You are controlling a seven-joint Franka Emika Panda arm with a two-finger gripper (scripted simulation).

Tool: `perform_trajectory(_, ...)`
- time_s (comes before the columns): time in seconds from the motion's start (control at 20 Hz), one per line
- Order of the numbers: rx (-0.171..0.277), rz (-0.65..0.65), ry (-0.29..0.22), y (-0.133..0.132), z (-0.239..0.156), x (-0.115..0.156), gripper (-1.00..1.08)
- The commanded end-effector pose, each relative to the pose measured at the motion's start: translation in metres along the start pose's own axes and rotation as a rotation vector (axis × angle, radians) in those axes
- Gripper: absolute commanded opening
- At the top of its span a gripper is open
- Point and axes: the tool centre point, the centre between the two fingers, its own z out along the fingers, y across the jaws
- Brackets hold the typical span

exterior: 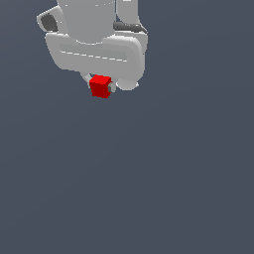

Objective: Pick up the red cube and move it to a goal position.

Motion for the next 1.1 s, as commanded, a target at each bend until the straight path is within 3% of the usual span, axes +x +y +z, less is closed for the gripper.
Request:
perform_trajectory(0.0,0.000,0.000,0.000,0.003,-0.016,0.005,-1.00)
perform_trajectory(0.5,0.000,0.000,0.000,0.009,-0.055,0.019,-1.00)
perform_trajectory(1.05,0.000,0.000,0.000,0.010,-0.066,0.024,-1.00)
